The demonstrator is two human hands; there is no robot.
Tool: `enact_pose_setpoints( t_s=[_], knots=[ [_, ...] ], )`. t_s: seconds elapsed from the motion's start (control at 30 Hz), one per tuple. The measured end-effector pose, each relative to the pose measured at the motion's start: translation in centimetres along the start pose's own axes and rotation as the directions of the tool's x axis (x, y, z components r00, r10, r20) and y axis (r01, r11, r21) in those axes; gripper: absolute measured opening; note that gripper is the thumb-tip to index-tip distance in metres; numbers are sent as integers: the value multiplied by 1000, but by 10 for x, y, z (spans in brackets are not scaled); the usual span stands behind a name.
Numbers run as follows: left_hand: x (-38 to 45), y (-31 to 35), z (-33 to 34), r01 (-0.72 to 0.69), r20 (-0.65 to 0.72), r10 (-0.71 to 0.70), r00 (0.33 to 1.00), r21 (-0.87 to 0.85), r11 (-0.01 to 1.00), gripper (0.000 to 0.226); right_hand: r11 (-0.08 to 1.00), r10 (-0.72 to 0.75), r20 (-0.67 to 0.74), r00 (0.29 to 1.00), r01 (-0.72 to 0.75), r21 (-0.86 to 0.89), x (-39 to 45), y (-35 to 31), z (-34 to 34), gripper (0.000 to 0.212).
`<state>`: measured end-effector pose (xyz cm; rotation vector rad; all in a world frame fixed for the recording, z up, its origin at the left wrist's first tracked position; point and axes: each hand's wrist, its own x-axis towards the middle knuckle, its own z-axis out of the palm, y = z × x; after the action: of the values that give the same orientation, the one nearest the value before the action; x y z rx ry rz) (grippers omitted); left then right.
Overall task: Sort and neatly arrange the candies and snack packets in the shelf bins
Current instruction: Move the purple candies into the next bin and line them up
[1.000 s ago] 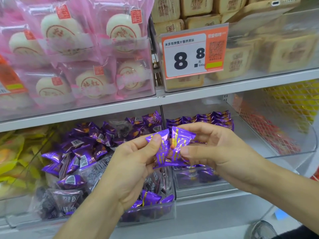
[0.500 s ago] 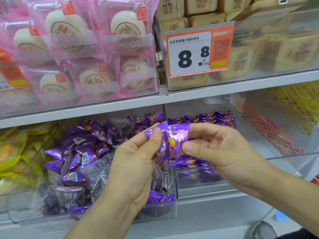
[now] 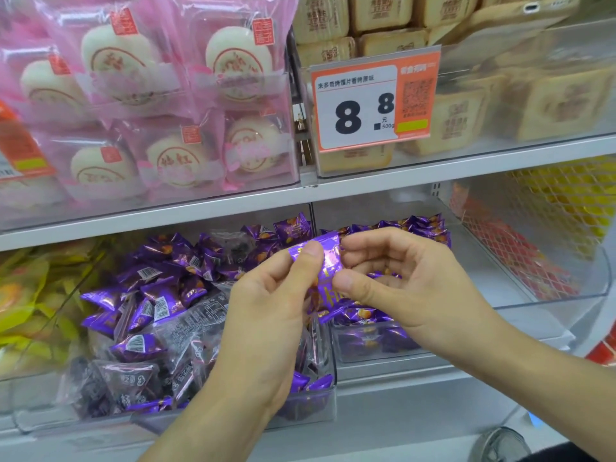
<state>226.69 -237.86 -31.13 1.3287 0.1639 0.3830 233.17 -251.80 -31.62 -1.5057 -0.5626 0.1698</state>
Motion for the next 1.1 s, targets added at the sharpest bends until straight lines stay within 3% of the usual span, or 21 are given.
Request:
enact_pose_setpoints(
  t_s=[0.2, 0.33, 0.47, 0.63, 0.73, 0.8, 0.87, 0.97, 1.1],
  knots=[
    [-2, -5, 10, -99, 45, 99, 994, -8, 995, 27, 998, 33, 157, 987, -41, 48, -2, -3, -14, 54],
    [-2, -9, 24, -132, 53, 130, 990, 37, 991, 24, 999, 24, 151, 988, -21, -25, -5, -4, -23, 56],
    [2, -14, 36, -205, 66, 196, 978, 170, 964, 20, 997, 8, 135, 991, 2, -72, -3, -4, -42, 52],
    [3, -21, 59, -280, 139, 246, 959, 340, 898, 18, 984, 5, 246, 969, 38, -172, 4, -10, -88, 38],
    [12, -40, 66, -282, 177, 221, 959, 505, 816, 31, 943, -4, 169, 986, 60, -329, 18, -7, -125, 39],
    [17, -55, 70, -299, 240, 184, 953, 666, 683, 30, 828, -23, 92, 996, 71, -556, 37, 3, -153, 37],
    [21, -69, 74, -326, 307, 132, 942, 758, 565, 23, 596, 23, 36, 999, 15, -803, 60, 15, -173, 33],
    [25, -86, 77, -291, 328, 13, 945, 817, 498, 16, 272, 272, -40, 961, -116, -955, 86, 32, -179, 34],
    [29, -94, 75, -315, 344, 13, 939, 844, 435, 11, 147, 481, -123, 868, -218, -965, 114, 60, -178, 40]
  ],
)
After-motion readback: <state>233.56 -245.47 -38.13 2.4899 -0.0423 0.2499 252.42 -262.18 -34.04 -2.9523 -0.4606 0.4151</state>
